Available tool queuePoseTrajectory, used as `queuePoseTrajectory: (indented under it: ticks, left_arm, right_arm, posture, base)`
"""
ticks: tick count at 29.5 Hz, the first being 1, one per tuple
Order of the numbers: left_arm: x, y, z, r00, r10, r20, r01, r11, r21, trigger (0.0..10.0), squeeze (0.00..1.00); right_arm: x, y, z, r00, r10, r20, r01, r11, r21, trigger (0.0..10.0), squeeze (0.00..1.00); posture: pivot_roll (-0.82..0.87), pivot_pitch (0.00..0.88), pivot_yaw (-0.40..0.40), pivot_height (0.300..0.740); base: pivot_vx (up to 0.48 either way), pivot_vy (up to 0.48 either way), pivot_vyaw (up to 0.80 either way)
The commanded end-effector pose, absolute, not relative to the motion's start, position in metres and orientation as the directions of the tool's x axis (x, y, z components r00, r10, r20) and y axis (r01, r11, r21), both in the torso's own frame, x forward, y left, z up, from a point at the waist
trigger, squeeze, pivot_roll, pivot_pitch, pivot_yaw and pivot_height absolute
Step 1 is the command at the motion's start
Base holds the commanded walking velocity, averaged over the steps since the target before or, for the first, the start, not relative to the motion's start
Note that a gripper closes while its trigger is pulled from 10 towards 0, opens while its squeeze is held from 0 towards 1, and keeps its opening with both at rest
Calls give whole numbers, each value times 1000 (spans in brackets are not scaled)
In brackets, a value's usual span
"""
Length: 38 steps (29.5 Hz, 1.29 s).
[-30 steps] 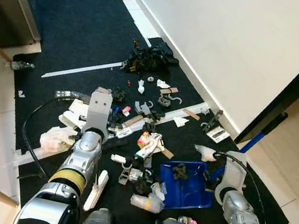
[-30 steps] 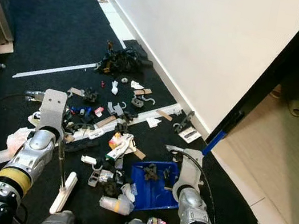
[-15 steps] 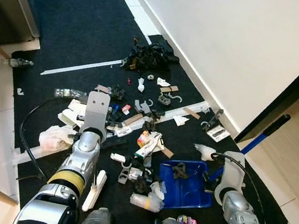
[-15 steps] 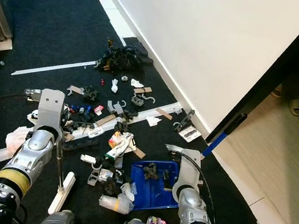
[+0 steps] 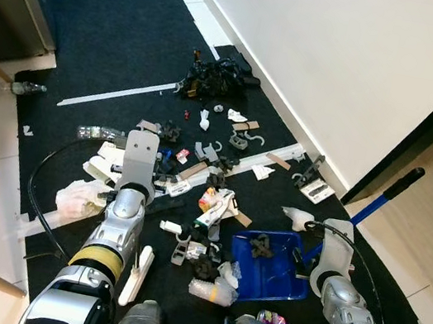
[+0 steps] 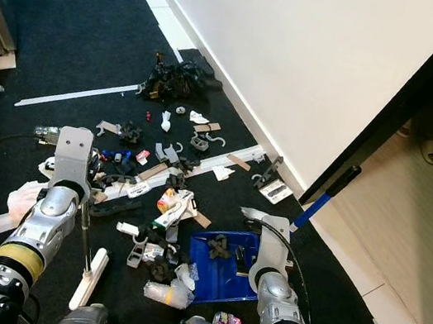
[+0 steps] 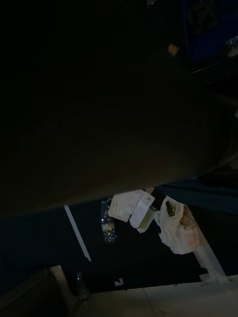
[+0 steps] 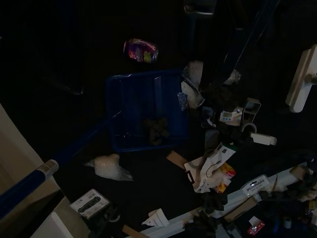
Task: Sweep floor
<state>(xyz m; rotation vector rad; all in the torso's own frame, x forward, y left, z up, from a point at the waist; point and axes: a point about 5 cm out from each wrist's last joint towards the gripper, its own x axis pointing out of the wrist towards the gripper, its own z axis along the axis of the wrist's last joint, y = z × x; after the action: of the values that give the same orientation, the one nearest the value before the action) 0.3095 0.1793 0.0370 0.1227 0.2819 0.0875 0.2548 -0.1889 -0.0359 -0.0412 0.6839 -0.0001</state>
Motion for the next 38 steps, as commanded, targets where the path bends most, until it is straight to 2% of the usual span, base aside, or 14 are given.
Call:
queuePoseTrajectory:
  ticks: [1, 6, 15, 20, 38]
  left_arm:
    - [298, 178, 19, 927, 113, -357, -76, 990, 116, 10000, 0]
    - [298, 177, 19, 928, 109, -357, -71, 991, 117, 10000, 0]
    - [298, 176, 19, 925, 114, -361, -78, 991, 112, 10000, 0]
    - [298, 178, 19, 922, 135, -362, -113, 990, 80, 10000, 0]
    - [298, 181, 21, 924, 143, -355, -116, 989, 96, 10000, 0]
  right_arm:
    - [253, -188, -37, 773, -15, -634, -12, 999, -39, 10000, 0]
    - [253, -188, -38, 773, -15, -634, -14, 999, -40, 10000, 0]
    - [253, -190, -37, 775, -16, -632, -15, 999, -44, 10000, 0]
    - [254, -190, -36, 778, -14, -629, -18, 999, -45, 10000, 0]
    - [259, -188, -33, 786, -2, -618, -32, 999, -44, 10000, 0]
  posture:
    - [66, 70, -56, 740]
    - [63, 71, -57, 740]
    - [59, 71, -61, 740]
    - [57, 70, -64, 740]
    - [57, 76, -74, 740]
  base:
    - [0, 0, 0]
    - [0, 0, 0]
    - [0, -480, 0]
    - [0, 0, 0]
    - [0, 0, 0]
